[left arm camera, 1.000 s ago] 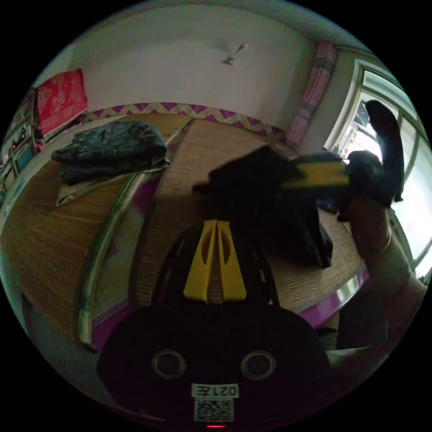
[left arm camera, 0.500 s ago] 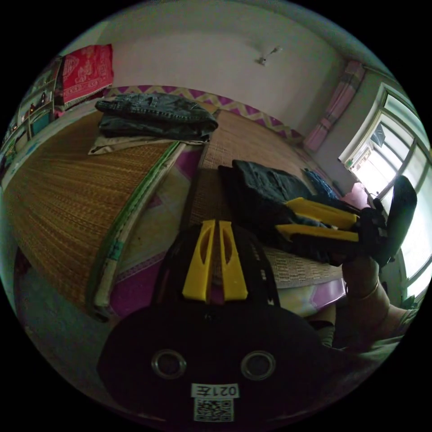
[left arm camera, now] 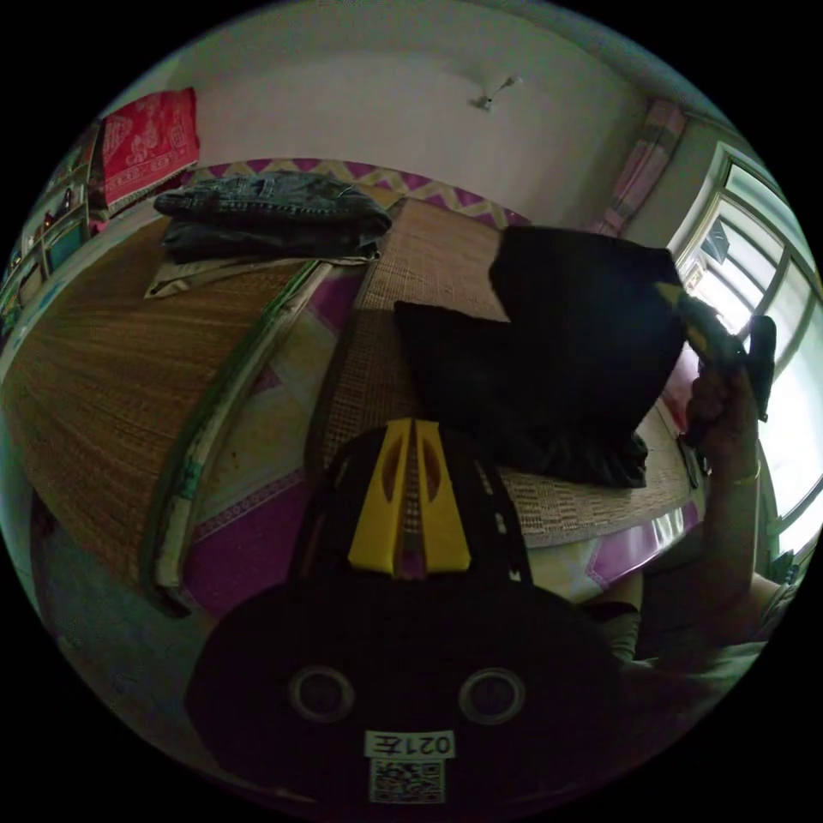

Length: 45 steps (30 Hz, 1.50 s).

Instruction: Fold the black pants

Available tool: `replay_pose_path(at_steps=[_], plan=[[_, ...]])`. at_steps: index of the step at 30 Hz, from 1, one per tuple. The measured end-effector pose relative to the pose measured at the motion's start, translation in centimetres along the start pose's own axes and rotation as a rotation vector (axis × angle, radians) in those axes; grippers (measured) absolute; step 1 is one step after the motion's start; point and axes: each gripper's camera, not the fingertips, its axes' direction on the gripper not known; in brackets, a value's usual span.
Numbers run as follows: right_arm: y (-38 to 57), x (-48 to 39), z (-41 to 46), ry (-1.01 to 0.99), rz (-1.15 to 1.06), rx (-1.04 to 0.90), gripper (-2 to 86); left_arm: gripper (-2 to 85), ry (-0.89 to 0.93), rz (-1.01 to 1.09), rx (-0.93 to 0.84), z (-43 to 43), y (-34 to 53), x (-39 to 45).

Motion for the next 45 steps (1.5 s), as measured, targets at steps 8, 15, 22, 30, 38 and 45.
replay_pose_path(at_steps=[8, 15, 22, 30, 38, 45], plan=[[-2.0, 18.6, -33.2, 0.298, 0.396, 0.352, 1.4, -0.9, 0.003, 0.073, -0.024, 1.2, -0.3, 4.2], [6.3, 34.5, -41.7, 0.384, 0.812, 0.197, 2.2, -0.5, 0.071, 0.232, -0.038, 2.4, -0.8, 11.4], [4.6, 36.7, -49.6, 0.259, 0.853, 0.277, 7.2, 6.4, 0.015, 0.601, -0.001, 4.2, -2.6, 21.9], [0.9, 30.3, -54.5, 0.334, 0.667, 0.316, 6.2, 10.3, -0.051, 0.785, -0.076, 10.4, -5.4, 27.6], [-1.6, 25.2, -52.3, 0.280, 0.518, 0.229, 5.0, 3.7, -0.034, 0.684, -0.115, 10.9, -10.0, 23.8], [-1.8, 23.2, -50.8, 0.214, 0.511, 0.244, 2.6, 0.3, 0.304, 0.371, 0.042, 3.8, -17.1, 9.7]])
